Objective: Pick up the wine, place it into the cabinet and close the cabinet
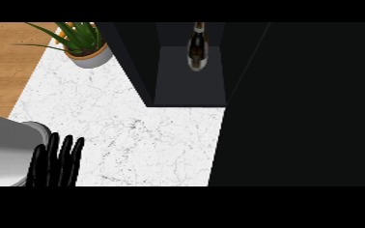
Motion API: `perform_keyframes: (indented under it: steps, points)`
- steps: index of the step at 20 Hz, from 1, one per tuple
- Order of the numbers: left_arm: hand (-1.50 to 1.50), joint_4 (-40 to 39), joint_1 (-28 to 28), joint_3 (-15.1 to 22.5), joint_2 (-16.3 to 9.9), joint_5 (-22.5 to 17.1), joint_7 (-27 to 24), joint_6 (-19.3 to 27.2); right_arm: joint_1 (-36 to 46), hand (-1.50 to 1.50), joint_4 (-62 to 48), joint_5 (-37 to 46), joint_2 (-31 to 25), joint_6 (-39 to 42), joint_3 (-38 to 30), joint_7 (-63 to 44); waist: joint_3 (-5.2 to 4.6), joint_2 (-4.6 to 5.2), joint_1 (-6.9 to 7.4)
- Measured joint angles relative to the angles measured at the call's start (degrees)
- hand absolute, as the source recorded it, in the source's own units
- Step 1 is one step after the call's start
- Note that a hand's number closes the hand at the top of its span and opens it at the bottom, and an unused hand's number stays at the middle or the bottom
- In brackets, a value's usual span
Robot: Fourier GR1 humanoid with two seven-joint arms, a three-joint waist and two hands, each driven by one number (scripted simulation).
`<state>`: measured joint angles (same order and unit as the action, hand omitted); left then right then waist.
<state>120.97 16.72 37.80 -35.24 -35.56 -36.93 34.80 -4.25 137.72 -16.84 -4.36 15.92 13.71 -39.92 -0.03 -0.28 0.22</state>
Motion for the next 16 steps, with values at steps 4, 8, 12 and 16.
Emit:
perform_keyframes:
  steps: [4, 8, 12, 16]
  points:
    - [-1.5, 0.3, 2.1, -5.4, -1.7, -3.2, -0.9, -2.9, -0.7, 1.5, 0.0, 0.0, 0.9, 1.3, 7.3, -0.3, -0.02, -0.06, -0.04]
    - [-1.5, 1.2, 5.3, -10.5, -4.1, -6.5, -1.3, -6.5, -1.0, 1.5, 0.3, 0.3, 2.0, 1.1, 14.5, -1.1, -0.04, -0.15, -0.01]
    - [-1.5, 1.7, 8.4, -15.7, -6.7, -9.3, -1.3, -10.2, -1.5, 1.5, 0.4, 1.5, 3.3, -1.6, 20.7, -1.8, -0.07, -0.32, -0.11]
    - [-1.5, 0.2, 9.6, -19.6, -7.9, -11.4, -1.3, -13.9, -0.6, 1.5, 0.4, 5.8, 4.1, -5.8, 26.8, -1.7, -0.09, -0.36, -0.36]
